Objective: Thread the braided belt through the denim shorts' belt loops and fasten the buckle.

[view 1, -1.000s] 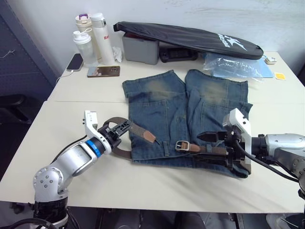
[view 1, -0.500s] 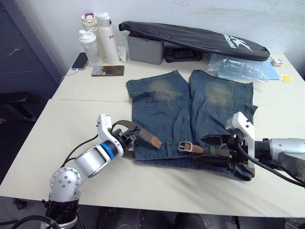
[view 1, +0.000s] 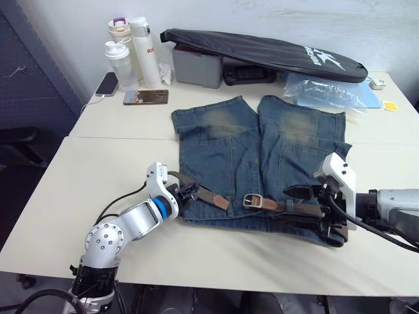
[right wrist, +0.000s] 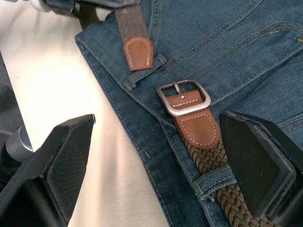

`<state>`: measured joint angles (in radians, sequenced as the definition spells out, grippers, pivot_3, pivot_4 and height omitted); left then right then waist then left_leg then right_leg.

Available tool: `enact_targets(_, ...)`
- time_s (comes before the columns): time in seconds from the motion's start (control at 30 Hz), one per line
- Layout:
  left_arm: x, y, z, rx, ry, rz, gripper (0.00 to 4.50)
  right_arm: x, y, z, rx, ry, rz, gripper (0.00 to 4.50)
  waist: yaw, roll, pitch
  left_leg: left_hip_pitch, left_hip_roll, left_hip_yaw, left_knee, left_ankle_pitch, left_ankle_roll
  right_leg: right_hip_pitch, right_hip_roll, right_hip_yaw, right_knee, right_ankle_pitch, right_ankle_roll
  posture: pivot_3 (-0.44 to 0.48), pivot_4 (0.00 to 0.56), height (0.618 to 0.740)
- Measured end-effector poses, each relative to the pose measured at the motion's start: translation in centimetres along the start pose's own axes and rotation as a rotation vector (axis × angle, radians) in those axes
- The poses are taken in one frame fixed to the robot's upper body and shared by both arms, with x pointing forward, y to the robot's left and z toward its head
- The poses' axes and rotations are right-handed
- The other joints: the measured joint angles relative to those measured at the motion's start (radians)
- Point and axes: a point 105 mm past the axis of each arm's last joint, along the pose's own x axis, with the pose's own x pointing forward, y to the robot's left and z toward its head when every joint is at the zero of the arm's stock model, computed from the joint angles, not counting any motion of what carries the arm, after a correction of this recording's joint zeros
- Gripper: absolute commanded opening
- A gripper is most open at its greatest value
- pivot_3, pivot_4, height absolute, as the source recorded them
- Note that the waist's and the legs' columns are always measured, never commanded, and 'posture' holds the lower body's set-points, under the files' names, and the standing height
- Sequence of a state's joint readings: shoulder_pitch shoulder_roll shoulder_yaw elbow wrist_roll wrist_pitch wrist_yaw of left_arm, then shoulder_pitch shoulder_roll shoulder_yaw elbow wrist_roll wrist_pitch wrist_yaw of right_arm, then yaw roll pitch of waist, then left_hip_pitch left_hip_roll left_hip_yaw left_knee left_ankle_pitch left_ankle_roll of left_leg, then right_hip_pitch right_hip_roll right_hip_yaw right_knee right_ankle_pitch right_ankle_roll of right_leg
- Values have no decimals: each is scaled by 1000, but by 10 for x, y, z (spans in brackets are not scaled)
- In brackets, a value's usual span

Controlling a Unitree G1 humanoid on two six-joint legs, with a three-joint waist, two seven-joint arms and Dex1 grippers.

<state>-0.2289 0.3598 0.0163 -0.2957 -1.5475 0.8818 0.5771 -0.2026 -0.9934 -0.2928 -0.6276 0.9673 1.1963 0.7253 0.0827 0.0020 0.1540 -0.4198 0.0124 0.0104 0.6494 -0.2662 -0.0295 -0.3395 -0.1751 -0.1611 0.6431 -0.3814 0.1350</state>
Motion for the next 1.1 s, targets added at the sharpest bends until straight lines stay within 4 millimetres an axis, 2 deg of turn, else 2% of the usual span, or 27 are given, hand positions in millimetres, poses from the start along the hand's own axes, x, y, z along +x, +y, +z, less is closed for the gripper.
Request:
enact_targets(0.17,-4,1,2,9,27,36,0,0,0,4,-7,-7,-8,4465,0,0,0,0,0,0,0,0,0,0,0,0,0,0,0,0,150,645)
enact_targets(0.5,-2,-9,12,53,12,37,0,1,-2,6,-12,-10,-32,4465,1,0,0,0,0,0,0,0,-1,0,0,1,0,0,0,0,150,645)
enact_targets(0.67,7,-14,-6,-22,46,23,0,2,-4,6,-10,-11,-48,4465,2,0,0,0,0,0,1,0,-1,0,0,1,0,0,0,0,150,645)
enact_targets(0.73,9,-10,-12,-51,63,43,0,2,-4,6,-9,-12,-49,4465,2,0,0,0,0,0,1,0,-1,0,1,1,0,0,0,0,150,645)
enact_targets(0.83,11,-5,-15,-65,80,72,0,2,-4,6,-9,-12,-52,4465,2,0,0,0,0,1,2,0,-1,0,1,1,0,0,0,0,150,645)
enact_targets(1.1,15,-6,-21,-64,94,102,0,2,-5,6,-7,-11,-59,4465,9,0,0,0,0,1,2,0,-1,0,1,1,0,0,0,0,150,645)
